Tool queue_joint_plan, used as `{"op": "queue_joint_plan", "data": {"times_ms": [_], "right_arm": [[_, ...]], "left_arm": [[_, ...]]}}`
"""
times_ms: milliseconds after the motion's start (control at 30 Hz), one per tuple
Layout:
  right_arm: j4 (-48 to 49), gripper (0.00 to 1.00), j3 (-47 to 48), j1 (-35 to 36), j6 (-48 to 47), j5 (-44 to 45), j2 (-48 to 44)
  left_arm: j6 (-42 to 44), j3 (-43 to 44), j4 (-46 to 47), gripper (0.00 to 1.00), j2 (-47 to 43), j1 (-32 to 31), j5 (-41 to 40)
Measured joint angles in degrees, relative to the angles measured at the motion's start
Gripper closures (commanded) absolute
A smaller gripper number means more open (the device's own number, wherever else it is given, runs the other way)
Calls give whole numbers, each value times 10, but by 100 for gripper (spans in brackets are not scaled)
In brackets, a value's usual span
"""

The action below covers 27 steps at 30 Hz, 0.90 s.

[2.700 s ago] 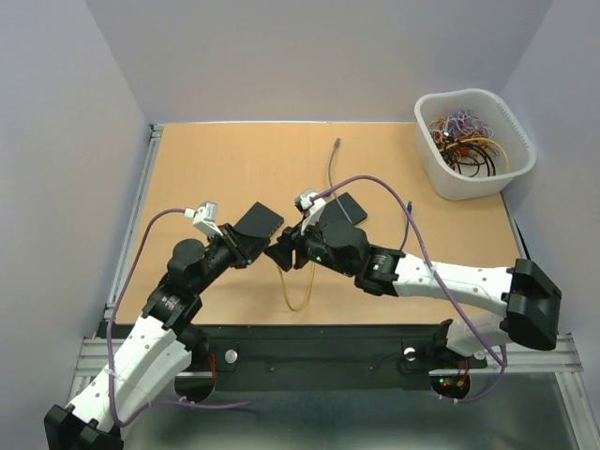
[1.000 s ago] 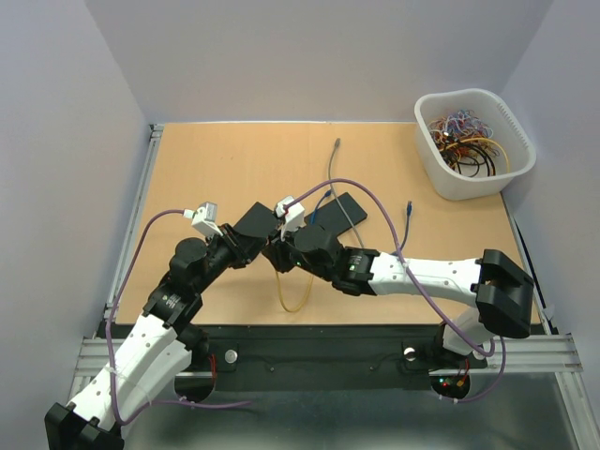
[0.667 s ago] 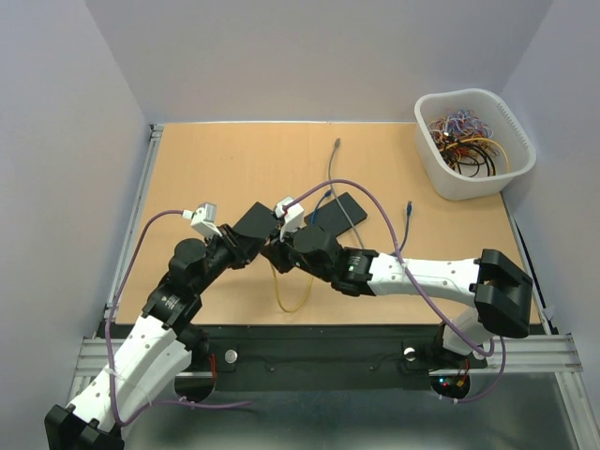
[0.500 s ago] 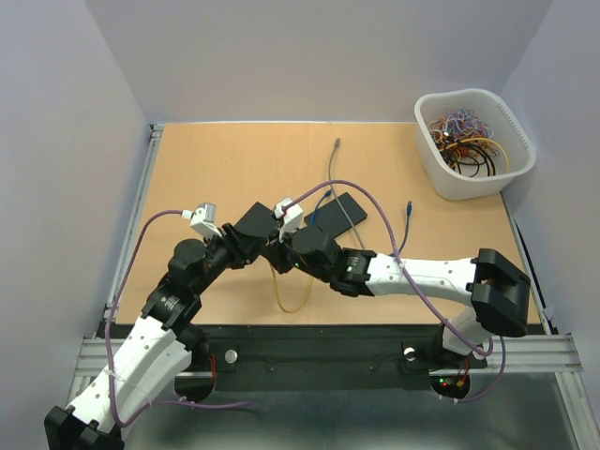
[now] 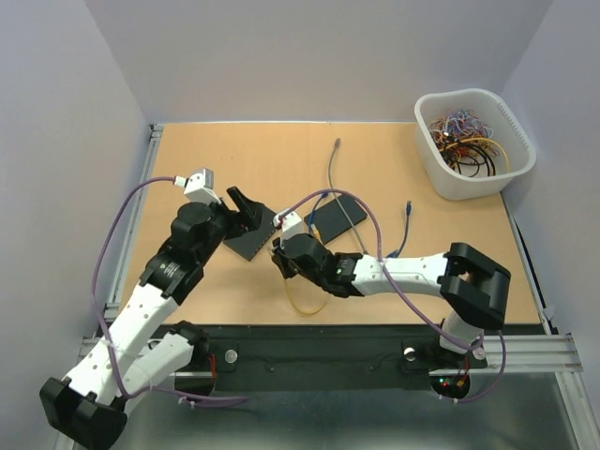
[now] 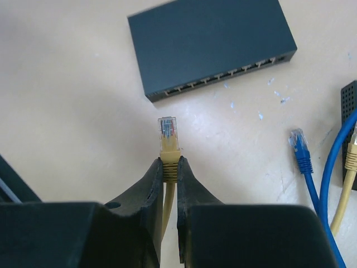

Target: Insert the plug into the switch port

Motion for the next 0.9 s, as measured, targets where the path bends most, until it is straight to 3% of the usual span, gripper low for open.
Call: {"op": "queue_joint_plan", "data": {"times_ms": [167,467,900], "right_arm": [[-20,100,4,-6,0,1,45],[-36,99,18,-13,-1,-8,96],[-41,100,87,-18,-7,-17,164]], "left_arm": [[-5,-9,32,1,81,28,-36],[-31,-141,181,1,119,191,-10],[-34,-171,379,2,255,251,61]]}}
